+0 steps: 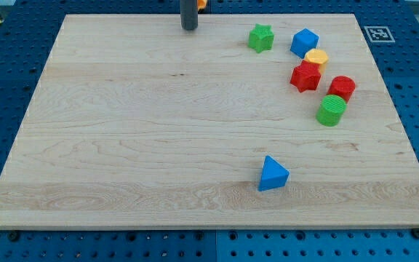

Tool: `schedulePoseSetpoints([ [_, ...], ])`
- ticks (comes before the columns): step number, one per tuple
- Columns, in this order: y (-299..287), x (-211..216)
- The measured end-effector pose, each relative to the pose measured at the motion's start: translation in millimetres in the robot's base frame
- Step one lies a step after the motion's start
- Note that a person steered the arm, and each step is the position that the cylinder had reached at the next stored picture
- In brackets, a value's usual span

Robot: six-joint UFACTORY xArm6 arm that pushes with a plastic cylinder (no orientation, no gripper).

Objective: Move the green star to the left of the yellow hexagon

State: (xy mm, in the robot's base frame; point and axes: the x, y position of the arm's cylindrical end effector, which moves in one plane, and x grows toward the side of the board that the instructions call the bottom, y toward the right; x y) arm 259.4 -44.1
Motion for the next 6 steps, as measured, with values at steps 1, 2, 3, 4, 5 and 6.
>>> schedulePoseSetpoints([
  [1, 52, 49],
  [2, 115, 48],
  [3, 111, -6],
  [4, 102, -30],
  [5, 130, -29],
  [6, 169, 35],
])
